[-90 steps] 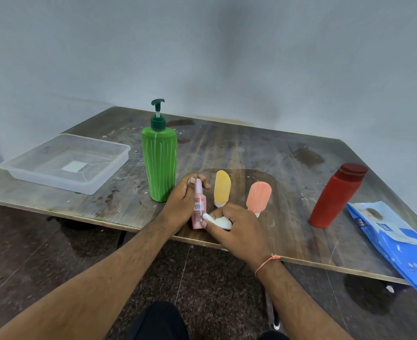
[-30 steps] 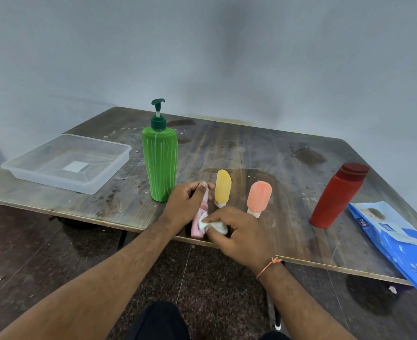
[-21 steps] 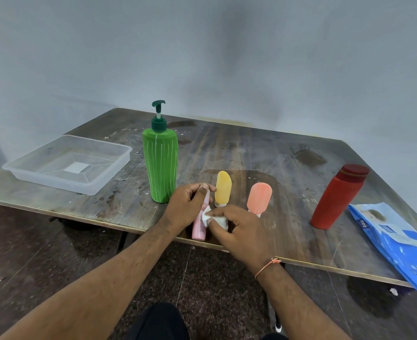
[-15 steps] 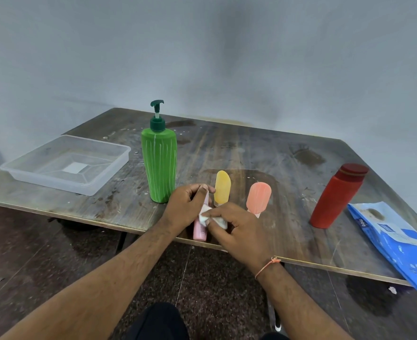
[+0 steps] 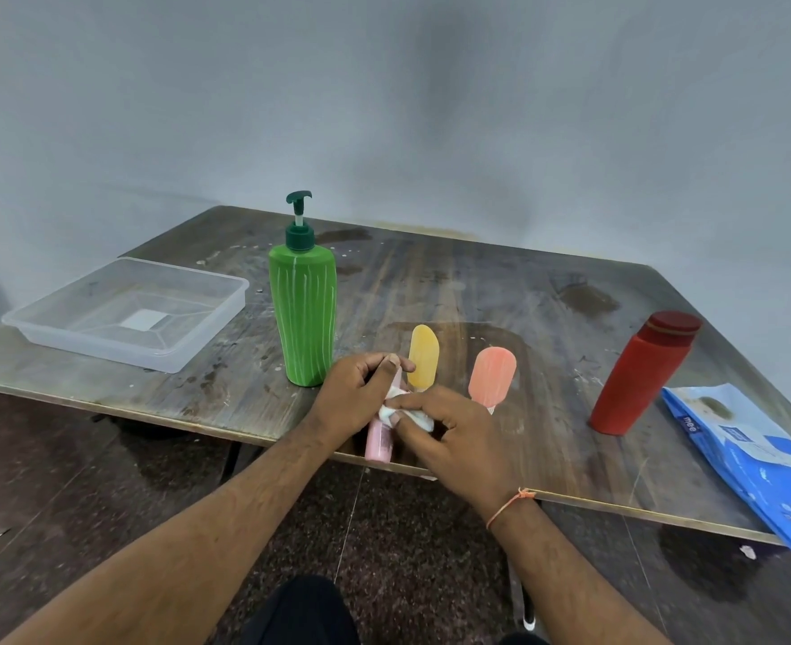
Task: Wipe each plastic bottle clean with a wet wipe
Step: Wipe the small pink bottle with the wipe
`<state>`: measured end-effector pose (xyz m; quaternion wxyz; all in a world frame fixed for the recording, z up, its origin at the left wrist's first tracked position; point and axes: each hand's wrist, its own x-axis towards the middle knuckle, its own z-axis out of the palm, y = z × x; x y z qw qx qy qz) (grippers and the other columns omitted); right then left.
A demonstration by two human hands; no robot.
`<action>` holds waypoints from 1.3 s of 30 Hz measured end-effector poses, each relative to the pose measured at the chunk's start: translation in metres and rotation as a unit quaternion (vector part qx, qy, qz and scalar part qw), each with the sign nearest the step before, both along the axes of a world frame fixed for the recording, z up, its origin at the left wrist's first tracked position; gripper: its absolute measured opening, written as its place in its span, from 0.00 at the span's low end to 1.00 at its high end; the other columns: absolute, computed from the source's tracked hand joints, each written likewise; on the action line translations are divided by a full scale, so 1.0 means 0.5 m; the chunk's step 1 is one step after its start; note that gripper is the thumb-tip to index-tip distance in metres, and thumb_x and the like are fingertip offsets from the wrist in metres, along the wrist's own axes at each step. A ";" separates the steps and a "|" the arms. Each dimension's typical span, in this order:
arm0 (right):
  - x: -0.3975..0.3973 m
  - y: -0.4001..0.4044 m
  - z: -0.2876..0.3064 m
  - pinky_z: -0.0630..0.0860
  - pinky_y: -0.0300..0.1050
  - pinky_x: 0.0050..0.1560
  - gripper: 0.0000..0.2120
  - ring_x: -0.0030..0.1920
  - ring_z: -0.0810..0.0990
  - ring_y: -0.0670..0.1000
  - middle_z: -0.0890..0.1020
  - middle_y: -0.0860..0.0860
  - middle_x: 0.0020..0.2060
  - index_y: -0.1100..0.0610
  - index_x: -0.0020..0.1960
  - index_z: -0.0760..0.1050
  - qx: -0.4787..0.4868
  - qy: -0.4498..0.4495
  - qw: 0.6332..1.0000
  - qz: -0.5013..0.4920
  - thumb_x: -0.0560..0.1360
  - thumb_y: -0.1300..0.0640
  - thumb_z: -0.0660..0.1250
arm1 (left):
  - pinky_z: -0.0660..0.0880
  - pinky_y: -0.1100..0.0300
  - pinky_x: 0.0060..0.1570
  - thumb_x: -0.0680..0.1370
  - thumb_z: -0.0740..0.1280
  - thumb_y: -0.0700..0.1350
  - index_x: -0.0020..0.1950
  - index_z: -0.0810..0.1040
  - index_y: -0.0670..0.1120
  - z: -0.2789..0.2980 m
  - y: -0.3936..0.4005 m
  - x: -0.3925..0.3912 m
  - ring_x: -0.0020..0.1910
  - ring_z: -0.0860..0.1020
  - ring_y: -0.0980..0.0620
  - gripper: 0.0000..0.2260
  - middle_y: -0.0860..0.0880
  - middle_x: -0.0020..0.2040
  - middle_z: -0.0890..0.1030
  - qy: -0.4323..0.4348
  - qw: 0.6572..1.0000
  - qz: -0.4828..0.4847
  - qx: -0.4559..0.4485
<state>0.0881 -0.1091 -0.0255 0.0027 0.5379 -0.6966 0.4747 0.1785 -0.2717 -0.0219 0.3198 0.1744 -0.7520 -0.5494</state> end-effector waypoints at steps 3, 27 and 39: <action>0.002 0.009 -0.003 0.80 0.41 0.50 0.09 0.50 0.84 0.42 0.86 0.37 0.47 0.44 0.53 0.89 0.013 0.024 0.999 0.040 0.76 0.55 0.77 | 0.78 0.61 0.36 0.87 0.61 0.43 0.55 0.85 0.44 0.001 -0.001 -0.003 0.35 0.81 0.55 0.12 0.49 0.40 0.86 0.015 0.999 0.018 0.031; -0.006 -0.001 -0.002 0.73 0.34 0.38 0.10 0.42 0.82 0.43 0.86 0.39 0.42 0.39 0.59 0.84 0.065 -0.002 0.997 -0.037 0.78 0.40 0.74 | 0.78 0.59 0.33 0.89 0.57 0.48 0.60 0.82 0.43 0.023 0.000 0.010 0.34 0.79 0.50 0.15 0.45 0.44 0.84 0.053 0.982 -0.010 0.180; -0.010 -0.008 -0.001 0.66 0.32 0.36 0.10 0.38 0.80 0.41 0.80 0.31 0.35 0.42 0.58 0.86 0.115 0.037 0.992 0.024 0.80 0.40 0.71 | 0.74 0.61 0.30 0.89 0.56 0.47 0.61 0.81 0.40 0.019 -0.005 0.008 0.31 0.75 0.53 0.16 0.49 0.41 0.84 0.066 0.983 0.050 0.161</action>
